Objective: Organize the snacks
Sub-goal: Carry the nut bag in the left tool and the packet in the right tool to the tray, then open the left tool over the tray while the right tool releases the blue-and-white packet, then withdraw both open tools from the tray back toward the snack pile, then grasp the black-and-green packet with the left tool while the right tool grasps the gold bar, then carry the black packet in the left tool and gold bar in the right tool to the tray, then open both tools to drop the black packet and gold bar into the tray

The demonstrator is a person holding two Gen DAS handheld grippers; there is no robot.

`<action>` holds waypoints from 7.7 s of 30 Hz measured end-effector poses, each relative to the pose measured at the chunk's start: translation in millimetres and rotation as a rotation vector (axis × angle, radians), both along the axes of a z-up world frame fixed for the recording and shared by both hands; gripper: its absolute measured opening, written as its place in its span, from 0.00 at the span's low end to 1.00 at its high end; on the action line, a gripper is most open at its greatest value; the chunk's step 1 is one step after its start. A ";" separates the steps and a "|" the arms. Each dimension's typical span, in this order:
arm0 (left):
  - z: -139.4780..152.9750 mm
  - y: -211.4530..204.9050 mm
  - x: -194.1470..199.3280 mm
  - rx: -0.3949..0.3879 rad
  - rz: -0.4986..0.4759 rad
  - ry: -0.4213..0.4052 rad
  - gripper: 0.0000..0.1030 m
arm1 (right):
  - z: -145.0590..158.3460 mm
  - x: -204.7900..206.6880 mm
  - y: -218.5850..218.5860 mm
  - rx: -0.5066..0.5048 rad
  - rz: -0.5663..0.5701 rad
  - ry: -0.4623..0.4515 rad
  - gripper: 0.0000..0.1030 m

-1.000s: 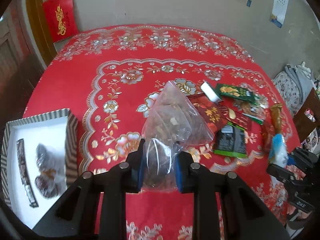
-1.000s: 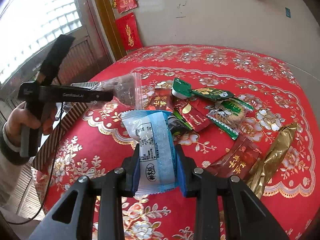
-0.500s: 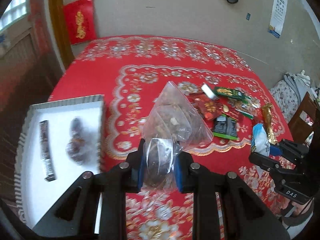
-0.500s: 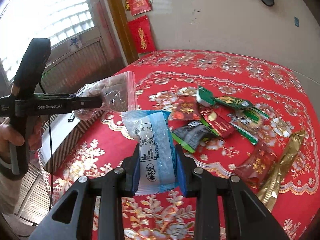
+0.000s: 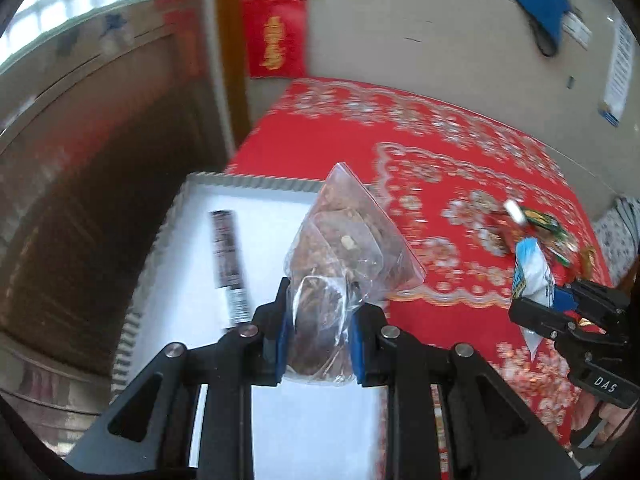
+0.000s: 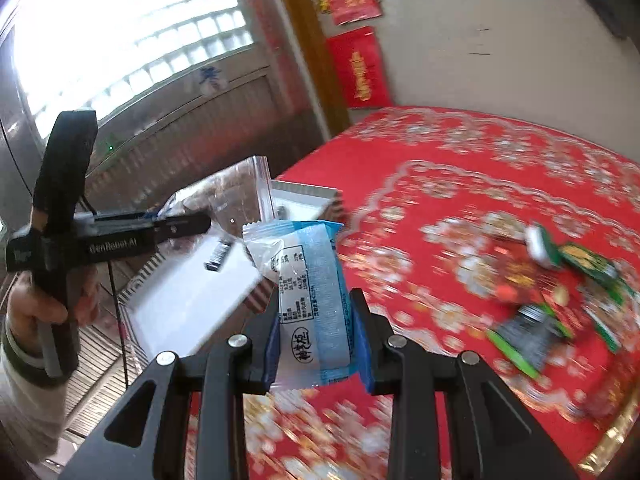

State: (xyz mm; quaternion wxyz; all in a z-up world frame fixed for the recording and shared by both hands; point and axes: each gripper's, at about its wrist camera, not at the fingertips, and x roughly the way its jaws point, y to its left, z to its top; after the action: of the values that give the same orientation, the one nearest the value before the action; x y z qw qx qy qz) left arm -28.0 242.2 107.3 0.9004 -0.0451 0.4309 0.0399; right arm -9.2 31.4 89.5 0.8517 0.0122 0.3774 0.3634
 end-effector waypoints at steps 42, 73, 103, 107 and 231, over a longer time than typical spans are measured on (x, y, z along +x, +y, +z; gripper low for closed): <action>-30.9 51.2 -32.7 0.121 0.242 -0.016 0.74 | -18.4 26.4 119.4 -0.036 0.097 0.087 0.45; -19.8 -193.1 5.6 0.029 -0.188 -0.042 0.80 | 15.2 -46.9 -182.1 -0.154 -0.491 -0.028 0.62; 22.5 -229.1 9.5 -0.025 -0.340 -0.034 0.88 | 14.8 -9.6 -280.6 -0.150 -0.658 0.107 0.71; 4.6 -234.9 40.1 -0.015 -0.306 0.030 0.88 | 4.2 -7.8 -287.8 -0.123 -0.658 0.146 0.71; -24.3 37.3 -34.7 0.183 0.120 0.054 0.59 | -20.8 8.9 103.1 0.052 0.103 0.237 0.54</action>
State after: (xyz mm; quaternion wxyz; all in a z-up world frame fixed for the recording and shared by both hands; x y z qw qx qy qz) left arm -62.8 279.5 83.0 0.8848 0.0128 0.4462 0.1340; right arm -0.3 134.5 68.7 0.7809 0.0577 0.4659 0.4122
